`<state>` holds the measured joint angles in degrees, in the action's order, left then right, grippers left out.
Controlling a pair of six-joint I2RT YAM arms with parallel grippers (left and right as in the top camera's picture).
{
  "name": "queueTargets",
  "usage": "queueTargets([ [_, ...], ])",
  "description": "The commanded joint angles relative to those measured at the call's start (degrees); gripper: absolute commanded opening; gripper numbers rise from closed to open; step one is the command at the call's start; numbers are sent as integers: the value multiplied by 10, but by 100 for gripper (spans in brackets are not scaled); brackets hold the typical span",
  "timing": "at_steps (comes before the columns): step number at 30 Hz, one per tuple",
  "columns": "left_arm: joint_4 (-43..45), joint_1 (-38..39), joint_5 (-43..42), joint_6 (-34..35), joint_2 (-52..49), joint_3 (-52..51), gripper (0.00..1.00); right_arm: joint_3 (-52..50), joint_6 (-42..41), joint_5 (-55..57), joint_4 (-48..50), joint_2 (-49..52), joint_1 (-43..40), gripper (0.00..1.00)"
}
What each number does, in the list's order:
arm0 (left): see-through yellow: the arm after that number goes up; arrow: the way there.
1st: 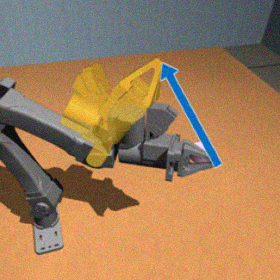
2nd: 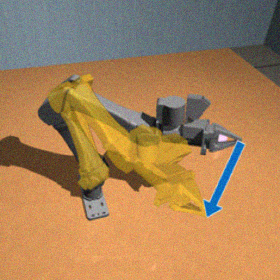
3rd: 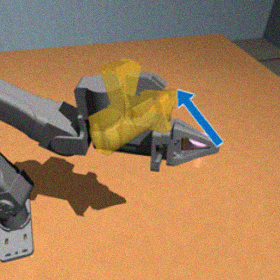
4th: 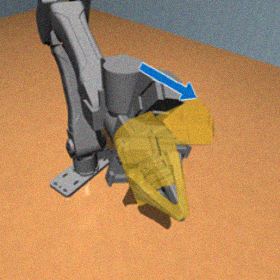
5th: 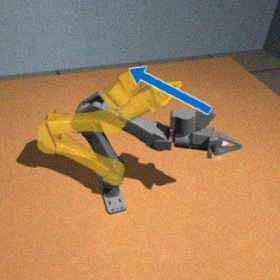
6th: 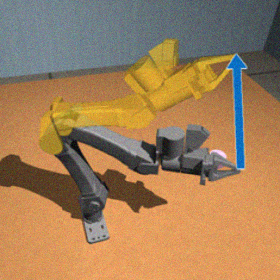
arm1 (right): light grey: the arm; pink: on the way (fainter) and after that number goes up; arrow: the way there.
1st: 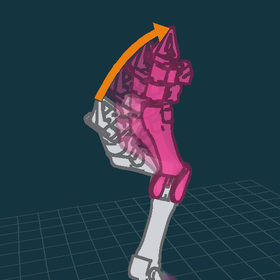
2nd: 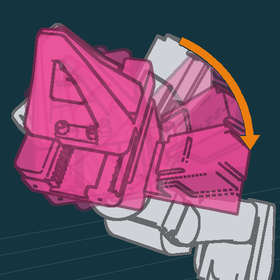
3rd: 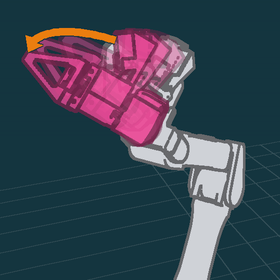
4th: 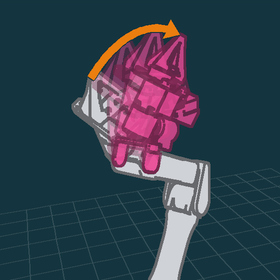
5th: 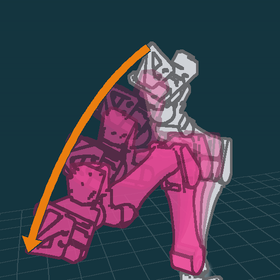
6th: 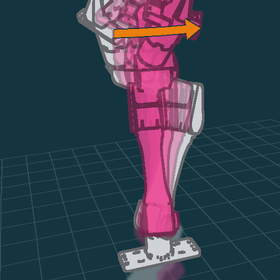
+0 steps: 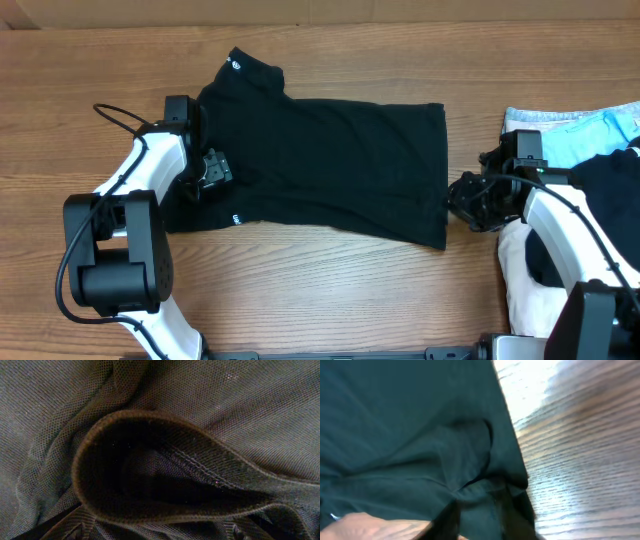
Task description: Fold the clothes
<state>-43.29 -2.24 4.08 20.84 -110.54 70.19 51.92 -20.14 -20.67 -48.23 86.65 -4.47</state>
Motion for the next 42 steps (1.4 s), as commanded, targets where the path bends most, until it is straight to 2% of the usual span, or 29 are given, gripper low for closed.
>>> queueTargets([
  [1, 4, 3, -7, -5, -3, 9, 86, -5, 51, -22, -12, 0, -1, 47],
  [3, 5, 3, -7, -5, -3, 9, 86, -6, 54, -9, -16, 0, 0, 55],
  [11, 6, 3, -8, -5, -3, 9, 86, -68, 39, -4, 83, 3, 0, 57],
  [16, 7, 3, -8, -5, -3, 9, 86, -104, 35, -38, 142, 3, 0, 57],
  [17, 7, 3, -8, -5, -3, 9, 86, -107, 37, -48, 152, 3, 0, 56],
  [22, 6, 3, -7, -5, -3, 9, 86, -115, 41, -75, 184, 3, 0, 40],
  [27, 4, 3, -8, -5, -3, 9, 87, -143, 41, -75, 210, 3, 0, 38],
  [29, 3, 4, -8, -5, -3, 9, 87, -163, 41, -75, 227, 3, 0, 43],
  [32, 2, 4, -7, -5, -3, 9, 87, -185, 41, -79, 250, 3, 0, 43],
  [36, 3, 4, -7, -5, -3, 9, 87, -185, 61, -146, 279, 3, 0, 34],
  [40, 1, 4, -7, -5, -3, 9, 87, -180, 69, -184, 300, 2, -1, 10],
  [42, -2, 4, -7, -5, -3, 9, 87, -172, 69, -184, 283, 0, -1, 4],
])
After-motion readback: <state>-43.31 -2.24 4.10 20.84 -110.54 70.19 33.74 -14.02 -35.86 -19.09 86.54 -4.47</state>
